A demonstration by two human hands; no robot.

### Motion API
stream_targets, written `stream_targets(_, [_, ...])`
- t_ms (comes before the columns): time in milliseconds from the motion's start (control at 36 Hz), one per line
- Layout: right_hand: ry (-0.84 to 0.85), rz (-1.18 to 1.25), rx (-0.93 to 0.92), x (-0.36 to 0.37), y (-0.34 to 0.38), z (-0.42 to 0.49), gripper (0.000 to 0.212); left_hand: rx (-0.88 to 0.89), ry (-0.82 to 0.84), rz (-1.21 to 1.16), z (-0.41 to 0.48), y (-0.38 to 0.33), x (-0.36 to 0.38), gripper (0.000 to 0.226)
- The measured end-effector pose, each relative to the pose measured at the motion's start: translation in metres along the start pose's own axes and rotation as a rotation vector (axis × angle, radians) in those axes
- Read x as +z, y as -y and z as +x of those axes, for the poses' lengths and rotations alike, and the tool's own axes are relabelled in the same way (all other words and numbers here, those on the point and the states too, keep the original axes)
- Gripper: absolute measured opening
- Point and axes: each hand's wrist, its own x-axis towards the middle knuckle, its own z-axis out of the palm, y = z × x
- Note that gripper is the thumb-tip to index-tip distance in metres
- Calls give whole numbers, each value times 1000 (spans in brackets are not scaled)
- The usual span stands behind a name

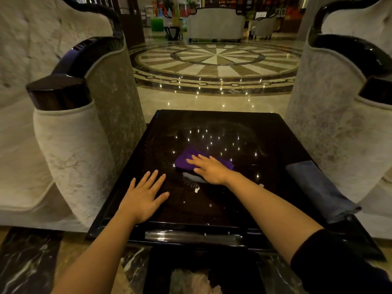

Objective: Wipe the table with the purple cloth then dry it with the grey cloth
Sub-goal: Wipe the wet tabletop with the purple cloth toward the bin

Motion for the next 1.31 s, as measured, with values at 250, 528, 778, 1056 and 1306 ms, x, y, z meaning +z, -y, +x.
stream_targets(250, [77,26,-188,17,21,-41,43,-7,3,16,2,0,3,62])
stream_targets(528, [120,63,-279,34,37,-101,42,8,-7,29,3,2,5,62])
stream_targets(778, [147,77,-330,41,51,-147,41,7,3,28,1,-2,1,62])
stream_targets(1056, [81,464,-227,24,56,-171,39,8,21,25,-1,-2,-1,61])
stream_targets(1306, [-356,664,-125,-36,34,-180,34,16,17,26,1,0,1,61])
